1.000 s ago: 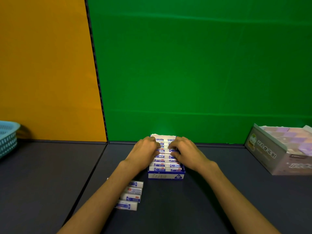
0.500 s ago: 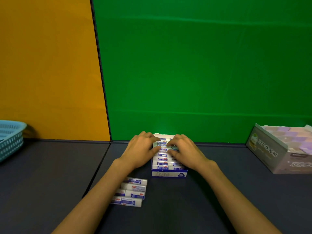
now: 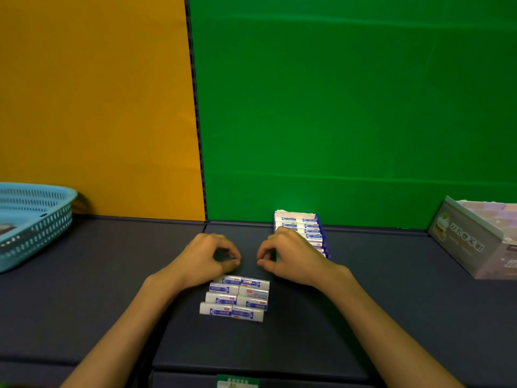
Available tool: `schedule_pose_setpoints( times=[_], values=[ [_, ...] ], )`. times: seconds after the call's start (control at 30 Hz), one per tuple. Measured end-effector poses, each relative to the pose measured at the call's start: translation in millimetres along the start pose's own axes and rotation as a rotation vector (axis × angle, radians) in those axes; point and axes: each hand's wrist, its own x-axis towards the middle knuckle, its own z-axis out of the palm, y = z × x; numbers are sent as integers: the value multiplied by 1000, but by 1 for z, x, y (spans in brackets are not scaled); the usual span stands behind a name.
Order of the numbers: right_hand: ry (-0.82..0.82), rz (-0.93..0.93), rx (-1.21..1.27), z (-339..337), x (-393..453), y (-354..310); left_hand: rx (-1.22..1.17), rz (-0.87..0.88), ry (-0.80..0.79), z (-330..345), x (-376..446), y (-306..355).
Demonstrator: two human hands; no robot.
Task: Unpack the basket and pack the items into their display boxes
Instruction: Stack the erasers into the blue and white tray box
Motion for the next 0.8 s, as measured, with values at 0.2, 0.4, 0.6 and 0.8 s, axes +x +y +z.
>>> schedule_pose_setpoints(
  times=[0.2, 0.4, 0.6, 0.8],
  values=[
    [-71, -5, 9, 4, -4, -16, -87, -19, -151, -5, -14, -7],
    [-66, 33, -29, 7, 2, -20, -115, -34, -114, -1, -7, -14],
    [-70, 86, -34, 12, 19, -15, -65, -38, -57, 3, 8, -29],
    [-99, 122, -68, 13, 32, -9, 114, 0, 11, 3, 22, -41]
  ],
)
